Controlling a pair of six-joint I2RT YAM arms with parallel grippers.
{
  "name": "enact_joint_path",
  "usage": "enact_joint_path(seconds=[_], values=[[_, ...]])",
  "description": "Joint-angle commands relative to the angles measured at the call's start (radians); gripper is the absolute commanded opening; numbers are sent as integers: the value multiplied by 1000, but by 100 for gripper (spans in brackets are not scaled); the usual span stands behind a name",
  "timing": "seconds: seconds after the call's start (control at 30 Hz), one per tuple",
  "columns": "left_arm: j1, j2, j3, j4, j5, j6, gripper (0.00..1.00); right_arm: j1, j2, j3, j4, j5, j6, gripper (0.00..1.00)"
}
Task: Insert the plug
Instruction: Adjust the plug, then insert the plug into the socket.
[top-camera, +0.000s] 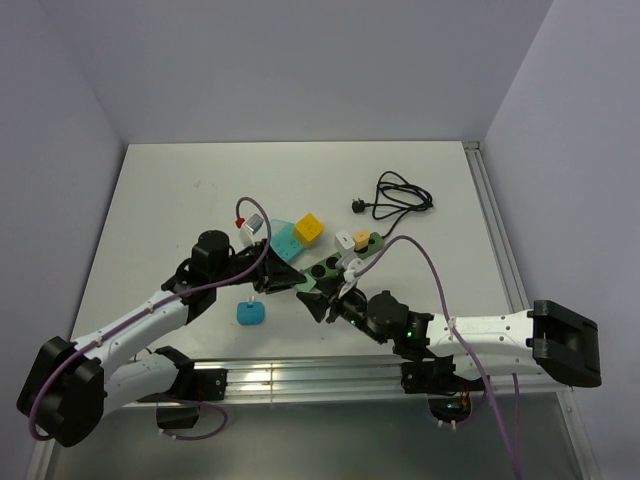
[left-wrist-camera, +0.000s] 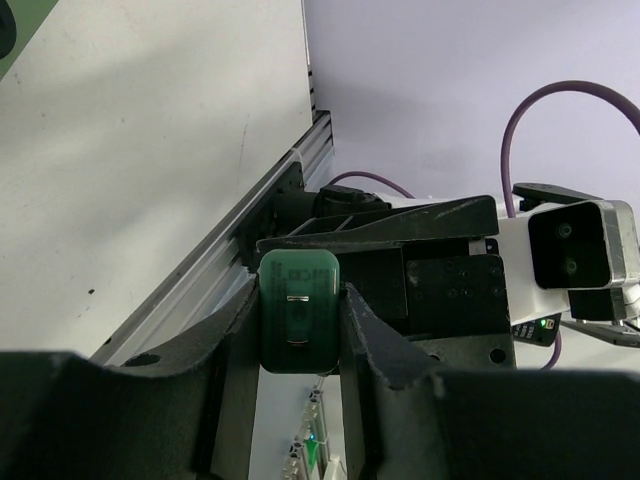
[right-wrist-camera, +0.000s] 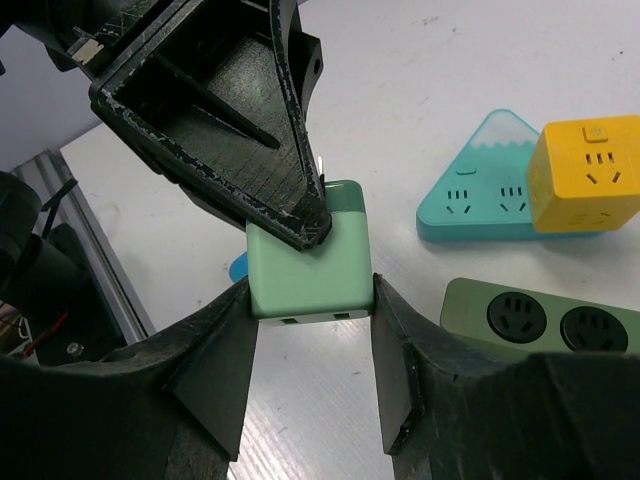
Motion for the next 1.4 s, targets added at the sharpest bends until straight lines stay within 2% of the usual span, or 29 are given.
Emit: enact_joint_path(seconds=[0.0, 0.07, 0.1, 0.17, 0.27, 0.37, 0.53, 0.6, 0.67, 0.77, 0.97, 1.2, 1.37], values=[[1, 1, 4, 19, 37, 33, 25, 3, -18, 52, 28, 1, -12, 13], [3, -4, 24, -34, 7, 61, 42, 4, -26, 57, 13, -9, -13, 9], [3, -10, 33, -60, -9, 75, 55, 4, -29, 70, -19, -10, -13, 8], [11, -19, 58, -126, -45, 114, 67, 3, -31, 84, -74, -15, -13, 7], [56, -19, 86, -197, -40, 176, 75, 3, -31, 107, -124, -15, -3, 6], [165, -1, 101, -228, -1, 226, 80, 3, -34, 139, -211, -13, 13, 3], [274, 13, 139, -303, -61, 302, 84, -3, -24, 228, -406, 73, 63, 0], [314, 33, 147, -265, -87, 305, 84, -49, -6, 294, -516, 34, 97, 0], [333, 59, 158, -240, -108, 294, 84, -93, 24, 349, -593, -77, 122, 0], [351, 157, 179, -156, -154, 280, 84, -187, 129, 542, -822, -215, 116, 0], [374, 327, 259, -93, -184, 279, 83, -224, 406, 832, -1126, -282, 59, 0], [396, 479, 366, -41, -214, 270, 83, -255, 567, 1005, -1246, -380, 53, 0], [397, 631, 443, -7, -168, 263, 83, -275, 687, 1123, -1329, -385, 14, 0]])
